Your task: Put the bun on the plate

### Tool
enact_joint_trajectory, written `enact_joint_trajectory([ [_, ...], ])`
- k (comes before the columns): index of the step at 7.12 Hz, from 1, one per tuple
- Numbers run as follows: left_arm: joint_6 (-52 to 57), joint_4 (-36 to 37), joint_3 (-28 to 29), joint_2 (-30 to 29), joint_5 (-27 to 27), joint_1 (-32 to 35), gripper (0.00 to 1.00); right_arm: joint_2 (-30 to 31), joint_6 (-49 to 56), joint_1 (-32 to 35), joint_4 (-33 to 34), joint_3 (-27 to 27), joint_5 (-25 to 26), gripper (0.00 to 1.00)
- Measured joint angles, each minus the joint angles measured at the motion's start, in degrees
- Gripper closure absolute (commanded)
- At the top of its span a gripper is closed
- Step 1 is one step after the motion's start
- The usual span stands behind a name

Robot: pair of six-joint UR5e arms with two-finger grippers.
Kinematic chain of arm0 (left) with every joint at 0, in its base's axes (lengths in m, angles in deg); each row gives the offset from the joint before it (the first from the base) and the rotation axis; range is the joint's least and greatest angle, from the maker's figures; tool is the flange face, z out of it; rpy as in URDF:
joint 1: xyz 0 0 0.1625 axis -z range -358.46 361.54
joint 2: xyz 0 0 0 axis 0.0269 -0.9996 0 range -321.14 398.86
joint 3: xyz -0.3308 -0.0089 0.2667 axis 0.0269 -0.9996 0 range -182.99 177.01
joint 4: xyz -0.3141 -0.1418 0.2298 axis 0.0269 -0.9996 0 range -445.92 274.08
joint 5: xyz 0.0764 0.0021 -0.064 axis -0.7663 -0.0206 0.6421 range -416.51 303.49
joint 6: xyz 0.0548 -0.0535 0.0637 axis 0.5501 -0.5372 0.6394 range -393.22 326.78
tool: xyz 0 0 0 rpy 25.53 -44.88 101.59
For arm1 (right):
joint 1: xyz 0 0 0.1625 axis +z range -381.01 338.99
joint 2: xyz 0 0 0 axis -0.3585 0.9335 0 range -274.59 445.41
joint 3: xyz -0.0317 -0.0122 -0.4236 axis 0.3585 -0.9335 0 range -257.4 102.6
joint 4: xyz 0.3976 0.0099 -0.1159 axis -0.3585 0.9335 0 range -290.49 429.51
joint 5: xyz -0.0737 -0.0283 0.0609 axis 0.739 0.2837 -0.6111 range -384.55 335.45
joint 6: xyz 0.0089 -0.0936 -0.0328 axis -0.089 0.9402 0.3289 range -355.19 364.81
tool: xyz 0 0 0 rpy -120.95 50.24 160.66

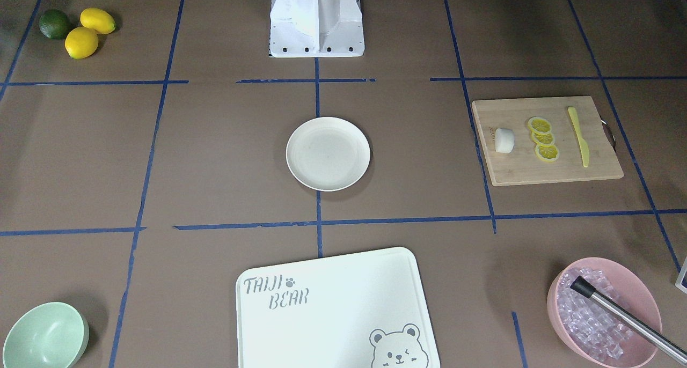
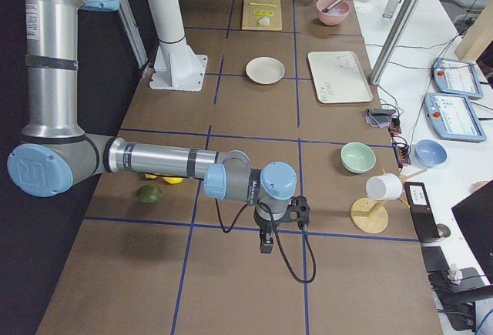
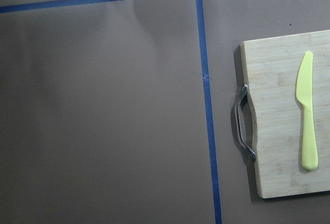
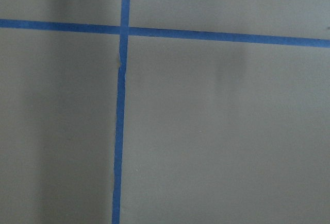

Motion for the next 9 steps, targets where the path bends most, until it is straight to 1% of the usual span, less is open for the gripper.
enact_joint_trajectory([
  [2,-0.1,-0.1,0.0,-0.4,0.1,0.0,0.00,0.5,-2.1,0.2,-0.4,0.7,0.1,0.00],
  [9,-0.1,-0.1,-1.6,-0.7,0.1,-0.2,0.00,1.2,-2.6,0.3,-0.5,0.5,0.0,0.00],
])
